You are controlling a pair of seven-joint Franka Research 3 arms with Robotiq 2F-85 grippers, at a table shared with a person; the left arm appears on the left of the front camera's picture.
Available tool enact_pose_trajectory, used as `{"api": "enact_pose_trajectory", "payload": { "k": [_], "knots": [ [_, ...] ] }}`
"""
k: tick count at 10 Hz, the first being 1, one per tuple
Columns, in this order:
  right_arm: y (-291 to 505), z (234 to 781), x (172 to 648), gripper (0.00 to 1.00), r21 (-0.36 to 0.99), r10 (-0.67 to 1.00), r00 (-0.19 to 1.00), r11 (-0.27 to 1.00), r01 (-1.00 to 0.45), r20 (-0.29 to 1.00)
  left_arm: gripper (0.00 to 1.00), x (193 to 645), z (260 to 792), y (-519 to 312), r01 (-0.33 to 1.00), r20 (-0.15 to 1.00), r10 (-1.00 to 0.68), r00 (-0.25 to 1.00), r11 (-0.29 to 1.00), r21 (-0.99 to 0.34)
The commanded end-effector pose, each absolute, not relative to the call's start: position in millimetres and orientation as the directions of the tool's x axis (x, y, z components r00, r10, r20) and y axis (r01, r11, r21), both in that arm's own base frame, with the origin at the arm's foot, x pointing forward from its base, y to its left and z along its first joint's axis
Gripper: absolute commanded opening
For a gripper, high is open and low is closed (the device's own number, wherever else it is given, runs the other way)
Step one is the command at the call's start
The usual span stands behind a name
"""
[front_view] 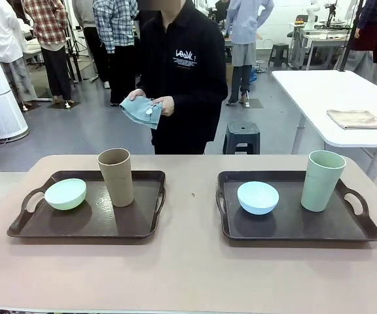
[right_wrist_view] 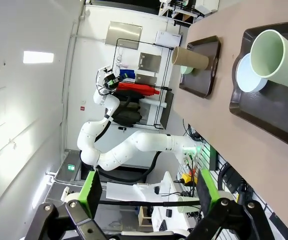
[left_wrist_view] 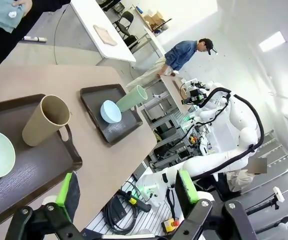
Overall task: Set up a tray with a mat and arrange the tableware.
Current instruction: Pick up the Picnic Bowl and Reusable plastic cup from the Handle tray in front of the human's position and hold them in the air.
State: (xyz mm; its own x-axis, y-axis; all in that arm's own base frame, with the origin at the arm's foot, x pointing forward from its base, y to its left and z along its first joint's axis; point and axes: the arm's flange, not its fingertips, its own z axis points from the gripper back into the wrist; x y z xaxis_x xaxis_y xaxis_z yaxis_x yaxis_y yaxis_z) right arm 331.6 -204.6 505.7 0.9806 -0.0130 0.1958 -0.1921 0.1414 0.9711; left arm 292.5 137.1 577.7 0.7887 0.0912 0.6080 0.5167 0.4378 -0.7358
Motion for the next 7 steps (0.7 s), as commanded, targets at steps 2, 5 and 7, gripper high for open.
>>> {"api": "enact_pose_trajectory", "payload": {
  "k": [2, 5, 7],
  "knots": [
    [-208.4, 506.4, 329.8, 1.0, 0.971, -0.005, 0.98, 0.134, -0.197, 0.199, 1.0, 294.4, 579.1, 138.9, 0.542, 0.631, 0.088, 0.771, 0.431, -0.722],
    [-208.4, 506.4, 329.8, 1.0, 0.971, -0.005, 0.98, 0.134, -0.197, 0.199, 1.0, 294.4, 579.1, 138.9, 0.542, 0.631, 0.088, 0.771, 0.431, -0.722],
    [-208.4, 506.4, 329.8, 1.0, 0.971, -0.005, 0.98, 0.134, -0.197, 0.199, 1.0, 294.4, 579.1, 138.9, 0.542, 0.631, 0.088, 0.771, 0.431, -0.722]
  ]
}}
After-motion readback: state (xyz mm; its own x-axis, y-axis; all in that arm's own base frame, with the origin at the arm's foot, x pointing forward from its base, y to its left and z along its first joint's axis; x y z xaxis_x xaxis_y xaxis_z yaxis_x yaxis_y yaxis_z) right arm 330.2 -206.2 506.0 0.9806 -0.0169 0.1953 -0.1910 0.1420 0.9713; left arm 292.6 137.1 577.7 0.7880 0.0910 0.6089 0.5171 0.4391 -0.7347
